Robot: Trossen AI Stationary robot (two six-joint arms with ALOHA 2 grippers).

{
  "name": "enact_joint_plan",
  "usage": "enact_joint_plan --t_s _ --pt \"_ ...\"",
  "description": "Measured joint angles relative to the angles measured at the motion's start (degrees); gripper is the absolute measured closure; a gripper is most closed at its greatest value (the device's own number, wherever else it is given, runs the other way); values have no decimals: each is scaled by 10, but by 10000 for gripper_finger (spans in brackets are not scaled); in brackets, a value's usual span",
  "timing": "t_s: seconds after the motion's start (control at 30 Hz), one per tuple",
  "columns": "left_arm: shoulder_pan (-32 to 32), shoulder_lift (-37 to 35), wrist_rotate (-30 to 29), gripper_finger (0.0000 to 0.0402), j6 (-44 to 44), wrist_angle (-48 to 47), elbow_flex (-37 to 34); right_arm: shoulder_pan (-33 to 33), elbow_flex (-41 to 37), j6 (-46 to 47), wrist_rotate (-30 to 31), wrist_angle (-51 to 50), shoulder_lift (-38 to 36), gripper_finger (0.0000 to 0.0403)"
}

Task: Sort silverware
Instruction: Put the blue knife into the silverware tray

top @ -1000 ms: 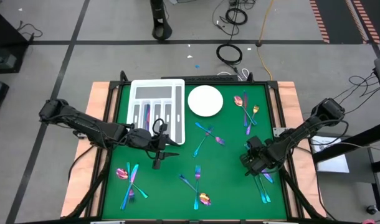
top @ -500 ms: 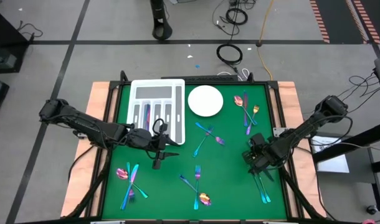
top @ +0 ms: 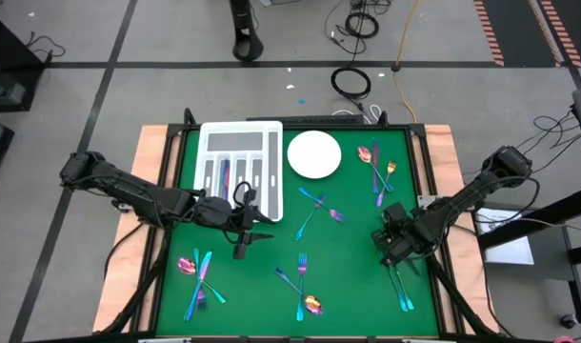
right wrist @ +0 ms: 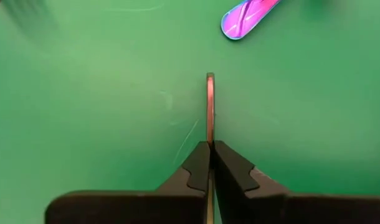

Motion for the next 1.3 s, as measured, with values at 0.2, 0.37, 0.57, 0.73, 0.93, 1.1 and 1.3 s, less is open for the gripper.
enact_joint_plan --t_s 0.2,0.37,0.57,0.73,0.93,1.1,1.3 --pt "0 0 0 237 0 0 0 0 0 -1 -1 5 1 383" --pt "0 0 0 237 0 0 0 0 -1 0 -21 9 19 362" --pt "0 0 0 237 -3 0 0 1 -28 17 -21 54 43 355" --pt "0 0 0 237 -3 0 0 1 -16 18 -31 31 42 393" --pt "0 0 0 237 -3 2 0 0 -1 20 -42 5 44 400" --pt "0 0 0 237 -3 2 0 0 5 24 -47 -4 44 401" --pt "0 0 0 237 -3 2 0 1 59 17 -40 -86 45 402"
